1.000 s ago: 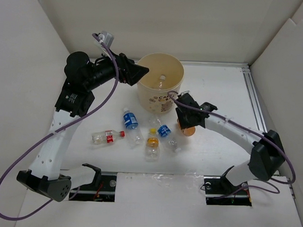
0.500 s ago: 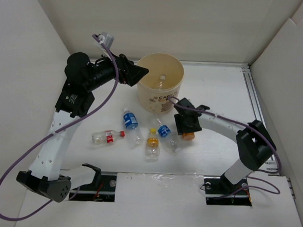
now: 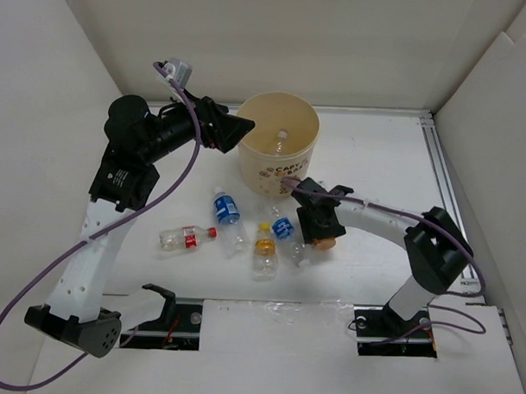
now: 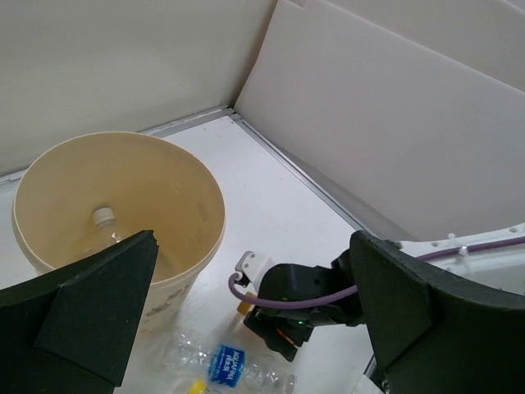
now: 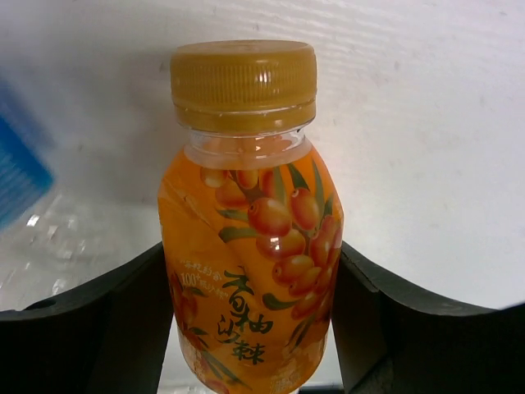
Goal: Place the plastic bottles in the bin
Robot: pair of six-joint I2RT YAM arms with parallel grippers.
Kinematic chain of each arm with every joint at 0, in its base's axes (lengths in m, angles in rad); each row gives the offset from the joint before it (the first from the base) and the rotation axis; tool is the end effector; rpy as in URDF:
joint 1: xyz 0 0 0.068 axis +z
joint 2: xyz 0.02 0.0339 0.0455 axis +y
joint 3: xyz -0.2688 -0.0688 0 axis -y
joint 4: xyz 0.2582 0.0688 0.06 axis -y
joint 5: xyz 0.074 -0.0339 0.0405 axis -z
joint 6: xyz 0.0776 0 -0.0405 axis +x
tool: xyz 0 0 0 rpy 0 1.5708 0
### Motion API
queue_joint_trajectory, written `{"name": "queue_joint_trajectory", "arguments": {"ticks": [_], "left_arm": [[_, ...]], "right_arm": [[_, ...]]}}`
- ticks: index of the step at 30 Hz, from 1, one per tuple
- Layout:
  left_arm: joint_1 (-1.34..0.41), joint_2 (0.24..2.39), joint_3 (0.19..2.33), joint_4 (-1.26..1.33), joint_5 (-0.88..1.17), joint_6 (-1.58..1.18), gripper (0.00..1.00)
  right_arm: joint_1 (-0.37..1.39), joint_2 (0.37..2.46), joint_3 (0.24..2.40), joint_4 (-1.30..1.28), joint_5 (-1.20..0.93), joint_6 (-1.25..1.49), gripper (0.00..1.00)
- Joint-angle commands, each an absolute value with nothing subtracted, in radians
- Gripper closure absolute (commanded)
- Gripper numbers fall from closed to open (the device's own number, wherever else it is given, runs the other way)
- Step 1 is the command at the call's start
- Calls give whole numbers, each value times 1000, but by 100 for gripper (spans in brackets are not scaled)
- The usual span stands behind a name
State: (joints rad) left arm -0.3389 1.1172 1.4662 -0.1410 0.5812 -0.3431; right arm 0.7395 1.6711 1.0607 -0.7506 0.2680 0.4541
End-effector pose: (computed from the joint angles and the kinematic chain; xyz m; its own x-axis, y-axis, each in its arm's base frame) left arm 0.2312 -0.1267 0.5285 -0.0805 -0.2697 -0.9596 0.8043 0.5510 -0.2224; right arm 0.2531 0.2031 0.1365 -0.9166 -0.2635 -0.3008 -0.2304 0.9628 -0.1414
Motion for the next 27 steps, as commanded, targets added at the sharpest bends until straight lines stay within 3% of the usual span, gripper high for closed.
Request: {"name": "queue_joint_trajectory", "arguments": {"ticks": [1,6,14,21,27], "left_arm": [[-342,1118,1491,-111,597,-337,0],[-342,1138,1468,-65,672,-367,0],[-342,1160,1390,146,979,-451,0],[-342,1132,1361,199,1022,-460,0],[-342,1123,1324,276,1034,-525,0]], "right_arm": [[769,1527,1159,-882,347,511,96],[769,1372,1314,-953,382,465,96],[778,1148,1417,-487,19,316,97],[798,1216,1545,-344,-178,307,98],[874,1304,1603,-308,-184,318,98]]}}
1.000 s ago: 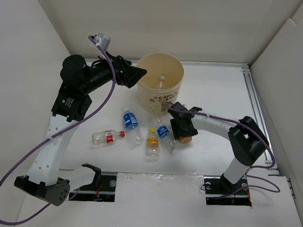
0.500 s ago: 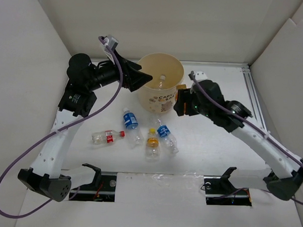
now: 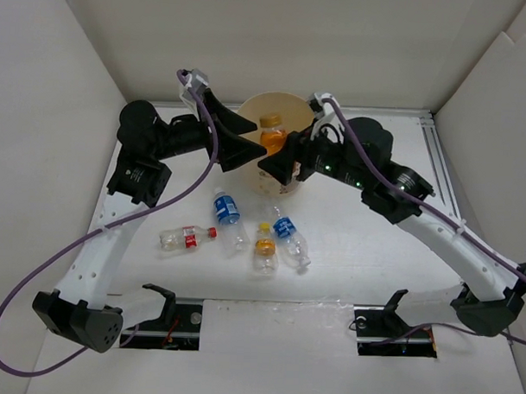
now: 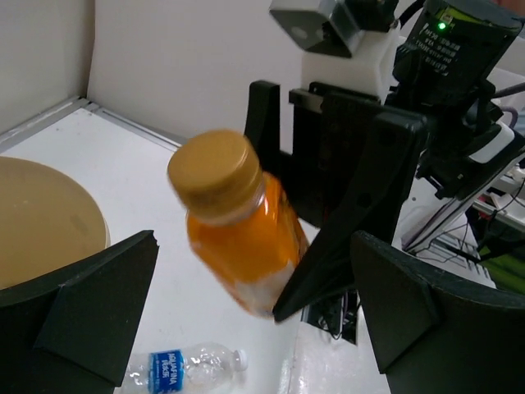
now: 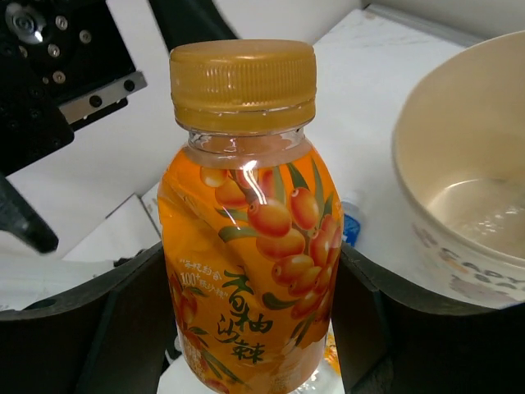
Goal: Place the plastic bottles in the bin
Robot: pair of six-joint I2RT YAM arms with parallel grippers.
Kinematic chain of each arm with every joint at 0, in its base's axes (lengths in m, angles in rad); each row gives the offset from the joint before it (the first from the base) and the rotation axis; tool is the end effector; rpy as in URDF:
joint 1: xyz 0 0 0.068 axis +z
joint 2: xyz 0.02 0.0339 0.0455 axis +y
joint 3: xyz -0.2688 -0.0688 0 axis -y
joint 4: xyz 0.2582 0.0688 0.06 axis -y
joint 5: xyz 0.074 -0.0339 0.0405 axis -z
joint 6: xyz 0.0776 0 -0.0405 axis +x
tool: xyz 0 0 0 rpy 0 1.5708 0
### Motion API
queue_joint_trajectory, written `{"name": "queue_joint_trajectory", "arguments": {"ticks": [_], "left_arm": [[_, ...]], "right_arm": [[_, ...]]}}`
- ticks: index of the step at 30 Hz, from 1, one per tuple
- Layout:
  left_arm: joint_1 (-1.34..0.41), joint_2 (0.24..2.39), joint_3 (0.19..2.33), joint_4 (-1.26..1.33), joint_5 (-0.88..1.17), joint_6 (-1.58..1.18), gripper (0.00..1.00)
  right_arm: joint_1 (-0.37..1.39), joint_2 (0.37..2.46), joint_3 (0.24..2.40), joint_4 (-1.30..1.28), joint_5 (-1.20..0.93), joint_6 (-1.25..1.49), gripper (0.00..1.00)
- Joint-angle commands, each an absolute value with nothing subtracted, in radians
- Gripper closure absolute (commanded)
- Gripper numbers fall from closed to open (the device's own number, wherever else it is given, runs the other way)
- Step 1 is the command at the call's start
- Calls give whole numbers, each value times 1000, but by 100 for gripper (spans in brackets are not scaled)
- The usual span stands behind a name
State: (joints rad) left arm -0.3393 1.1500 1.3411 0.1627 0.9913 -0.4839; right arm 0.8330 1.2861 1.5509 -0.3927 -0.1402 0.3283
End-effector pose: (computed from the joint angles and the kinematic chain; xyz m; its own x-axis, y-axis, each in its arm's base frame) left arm 0.2251 -0.1483 0.5072 -0.1399 -0.2208 -0.9652 0.9685 0.1722 -0.1798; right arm 0.2123 0.2497 0.4777 -0.3475 0.0923 -0.9331 -0.7541 0.5638 0.3367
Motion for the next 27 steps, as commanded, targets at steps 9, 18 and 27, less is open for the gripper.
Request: {"name": "queue_joint_trajectory", "arguments": {"ticks": [9,18,27], "left_arm": [[-342,1144,1310,236,1014,-525,0],[-342,1146,1313,261,939,-537,82],[-342,1328,1541,227,511,-499,100]], "right_arm": [[945,1304,1594,-222,-184,296,98],[945,1313,1574,-213,-192,264,64],[945,1079,1367,-365,323,216,0]]}}
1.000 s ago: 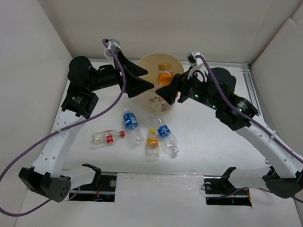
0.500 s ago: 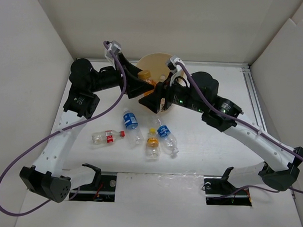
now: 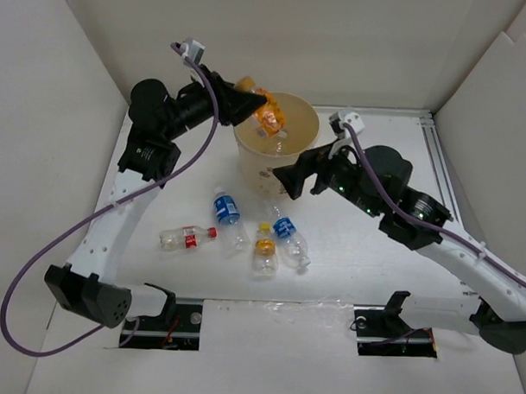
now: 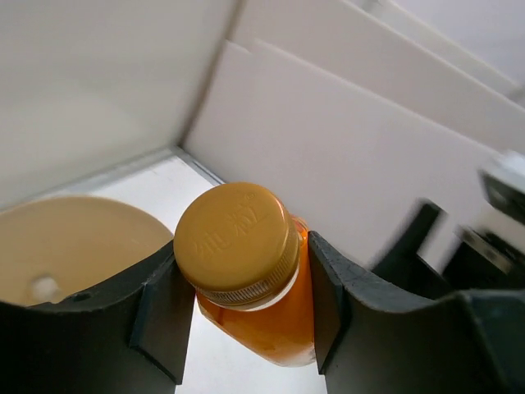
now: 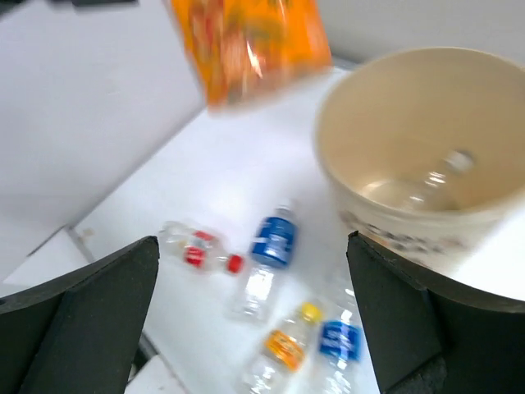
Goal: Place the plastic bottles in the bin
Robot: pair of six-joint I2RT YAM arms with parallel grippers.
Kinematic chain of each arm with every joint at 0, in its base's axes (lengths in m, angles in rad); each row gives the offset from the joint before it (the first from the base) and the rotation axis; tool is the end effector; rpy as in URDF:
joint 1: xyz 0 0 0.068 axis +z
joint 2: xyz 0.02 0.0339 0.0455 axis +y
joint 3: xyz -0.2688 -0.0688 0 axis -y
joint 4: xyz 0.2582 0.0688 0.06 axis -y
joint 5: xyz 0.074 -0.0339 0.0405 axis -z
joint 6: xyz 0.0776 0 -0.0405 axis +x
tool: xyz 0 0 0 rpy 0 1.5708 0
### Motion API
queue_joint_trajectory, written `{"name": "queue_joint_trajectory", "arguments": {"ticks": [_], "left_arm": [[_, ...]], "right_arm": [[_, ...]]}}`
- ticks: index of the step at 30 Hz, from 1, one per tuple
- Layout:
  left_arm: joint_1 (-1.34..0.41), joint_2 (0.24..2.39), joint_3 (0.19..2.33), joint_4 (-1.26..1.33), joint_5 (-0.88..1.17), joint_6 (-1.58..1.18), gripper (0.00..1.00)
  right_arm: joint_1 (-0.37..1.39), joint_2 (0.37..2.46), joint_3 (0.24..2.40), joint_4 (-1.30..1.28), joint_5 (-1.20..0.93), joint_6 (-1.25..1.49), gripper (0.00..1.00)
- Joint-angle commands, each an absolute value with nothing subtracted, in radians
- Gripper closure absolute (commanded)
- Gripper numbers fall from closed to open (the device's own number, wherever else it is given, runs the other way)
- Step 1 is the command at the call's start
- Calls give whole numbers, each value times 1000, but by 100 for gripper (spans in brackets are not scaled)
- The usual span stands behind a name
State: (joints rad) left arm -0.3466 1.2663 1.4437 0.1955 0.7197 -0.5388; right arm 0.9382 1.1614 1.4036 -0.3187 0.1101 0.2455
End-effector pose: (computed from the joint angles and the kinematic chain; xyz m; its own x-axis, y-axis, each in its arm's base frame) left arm 0.2706 -0.1521 0.5228 -0.1332 -0.3621 -0.9226 0.8906 0.3646 -0.2717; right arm 0.1842 0.2369 0.4687 -0.2229 0.1045 -0.9692 -0.7038 0.6707 0.2342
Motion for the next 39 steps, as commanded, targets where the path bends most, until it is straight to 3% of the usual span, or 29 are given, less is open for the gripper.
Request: {"name": "queue_joint_trajectory", "arguments": {"ticks": [1,8,12,16,25,33,36,37,39], "left_arm": [[-342,1356,1561,227,488,-499,100],[-342,1678,1796,155,451,-469,99],[-342,1772,1839,144,454,-479,88],[-351,1772,1812,147,445,-489,0],[-360,1658,1721,138,460,-489,0],[-360,1459,1638,-58,371,-433,0],[-360,1346,1553,-69,350,-433,0],[-360,1318,1534,-69,350,-442,0],[-360,1243,1479,-80,318,-442,0]], "right_arm": [[945,1060,1346,-388,357,207,0],[945,966,1194,-570,325,297,0],[945,945,1068,-600,272,372,0],[945,934,942,-560,223,448,0],[954,1179,836,-364,157,434,0],[954,1449,827,-200,169,416,5],[954,1537,827,-176,192,443,14],[954,1552,827,-176,202,457,30],[954,1562,813,-176,225,482,45]]}}
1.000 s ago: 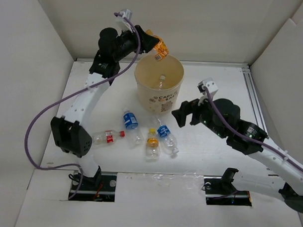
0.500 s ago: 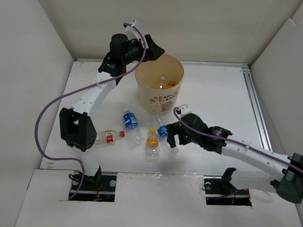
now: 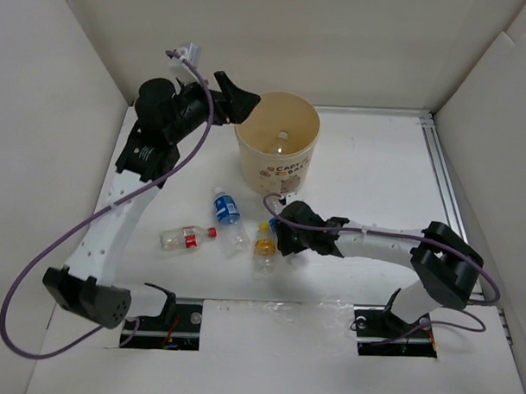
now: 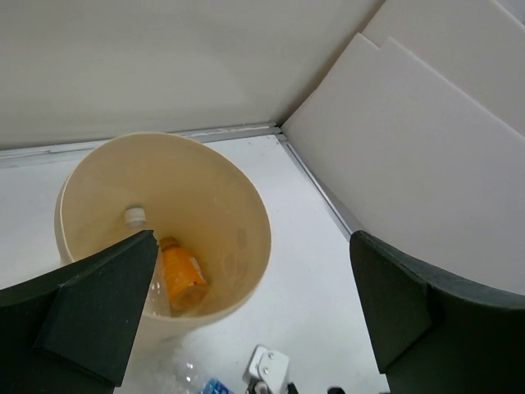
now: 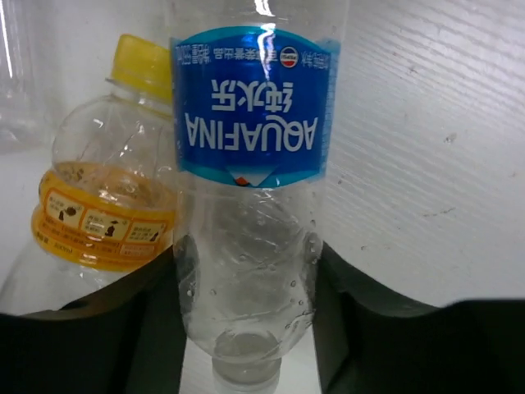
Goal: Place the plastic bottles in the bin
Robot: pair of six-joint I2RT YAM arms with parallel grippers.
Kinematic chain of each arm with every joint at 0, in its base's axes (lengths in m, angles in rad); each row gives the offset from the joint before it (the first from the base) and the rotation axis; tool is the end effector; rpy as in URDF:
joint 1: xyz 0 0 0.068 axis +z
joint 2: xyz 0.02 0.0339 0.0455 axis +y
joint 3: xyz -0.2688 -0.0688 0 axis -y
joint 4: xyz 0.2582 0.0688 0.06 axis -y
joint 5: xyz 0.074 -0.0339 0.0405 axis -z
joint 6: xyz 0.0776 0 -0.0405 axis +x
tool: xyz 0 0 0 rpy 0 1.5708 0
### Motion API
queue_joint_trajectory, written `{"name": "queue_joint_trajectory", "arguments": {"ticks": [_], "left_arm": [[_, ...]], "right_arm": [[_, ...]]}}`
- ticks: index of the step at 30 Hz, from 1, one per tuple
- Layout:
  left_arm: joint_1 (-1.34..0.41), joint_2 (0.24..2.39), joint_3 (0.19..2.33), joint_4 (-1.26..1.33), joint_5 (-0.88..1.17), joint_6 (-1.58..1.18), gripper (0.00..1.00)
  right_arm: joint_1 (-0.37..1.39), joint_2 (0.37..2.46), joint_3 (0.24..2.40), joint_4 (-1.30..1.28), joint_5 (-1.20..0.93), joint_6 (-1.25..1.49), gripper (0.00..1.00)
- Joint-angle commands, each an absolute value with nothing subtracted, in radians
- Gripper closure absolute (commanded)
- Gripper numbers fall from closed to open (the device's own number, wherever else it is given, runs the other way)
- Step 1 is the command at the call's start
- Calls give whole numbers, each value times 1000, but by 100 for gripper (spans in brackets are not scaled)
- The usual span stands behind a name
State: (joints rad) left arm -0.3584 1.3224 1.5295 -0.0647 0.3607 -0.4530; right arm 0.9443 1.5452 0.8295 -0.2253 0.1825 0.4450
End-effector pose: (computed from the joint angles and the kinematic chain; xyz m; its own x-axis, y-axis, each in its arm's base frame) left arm 0.3082 -0.1447 0.5067 -0.1673 -0.3746 -0.9120 0.6474 0.6558 -0.3882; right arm 0.2083 0.2638 0.1366 -0.7436 -0.3054 -0.5948 -0.4585 0.8804 0.1211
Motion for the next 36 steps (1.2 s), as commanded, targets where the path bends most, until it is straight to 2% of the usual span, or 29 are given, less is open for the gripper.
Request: {"name": "queue_joint_trajectory", "arguments": {"ticks": [1,2,3,4,11,15,24,29,36], "left_arm": [[-360,1221,1467,-80,318,-451,0],[-360,1189,1466,-93,304,-451,0],[-360,1175,1453,-109,295,-451,0],[-360,1166,1453,-120,285,-440,0],[-360,1147,1431,-170,383,-431,0],[-360,1147,1390,-147,504,-431,0],[-360,1114,1302,21,796,-489,0],[-360,1114,1292,49,822,-512,0],[-360,1124,1264,142,886,-590,0]], "right_arm": [[954,1549,801,-176,225,506,54],[954,1520,801,-190,242,517,83],[954,1502,790,-202,251,529,93],[963,1484,790,-224,274,554,95],[1081,1249,900,-543,388,634,97],[1124,1154,1064,-687,374,611,100],[1124,1071,1265,-543,386,485,100],[1124,1092,1305,-352,335,413,100],[1124,1192,1370,-258,210,370,100]]}}
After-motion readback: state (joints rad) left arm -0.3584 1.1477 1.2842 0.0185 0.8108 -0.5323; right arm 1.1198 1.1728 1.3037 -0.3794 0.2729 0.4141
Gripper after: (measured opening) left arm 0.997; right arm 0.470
